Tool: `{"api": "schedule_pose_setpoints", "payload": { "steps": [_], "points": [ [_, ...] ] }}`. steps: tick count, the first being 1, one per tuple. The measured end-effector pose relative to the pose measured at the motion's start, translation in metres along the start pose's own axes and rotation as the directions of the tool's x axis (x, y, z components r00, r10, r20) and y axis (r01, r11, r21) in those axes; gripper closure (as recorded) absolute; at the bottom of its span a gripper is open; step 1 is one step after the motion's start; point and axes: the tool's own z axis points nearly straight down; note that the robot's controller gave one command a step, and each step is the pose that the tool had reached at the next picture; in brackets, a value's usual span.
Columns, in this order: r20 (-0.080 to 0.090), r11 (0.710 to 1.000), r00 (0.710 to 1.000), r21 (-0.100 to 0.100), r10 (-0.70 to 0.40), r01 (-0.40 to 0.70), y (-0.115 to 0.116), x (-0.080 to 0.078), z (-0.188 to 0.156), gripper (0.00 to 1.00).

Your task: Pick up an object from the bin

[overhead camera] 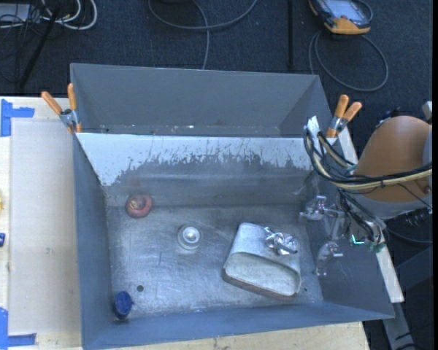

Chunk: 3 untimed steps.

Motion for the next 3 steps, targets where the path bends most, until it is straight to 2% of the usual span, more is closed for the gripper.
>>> {"api": "schedule_pose_setpoints", "payload": {
  "steps": [1,2,3],
  "points": [
    [0.010,1.000,1.000,0.002,0.024,-0.024,0.023,-0.018,0.060,0.00],
    [0.010,1.000,1.000,0.003,0.021,-0.021,0.023,-0.019,0.057,1.00],
    [0.009,0.810,0.810,-0.005,0.586,-0.586,0.042,0.022,-0.033,1.00]
  ]
}}
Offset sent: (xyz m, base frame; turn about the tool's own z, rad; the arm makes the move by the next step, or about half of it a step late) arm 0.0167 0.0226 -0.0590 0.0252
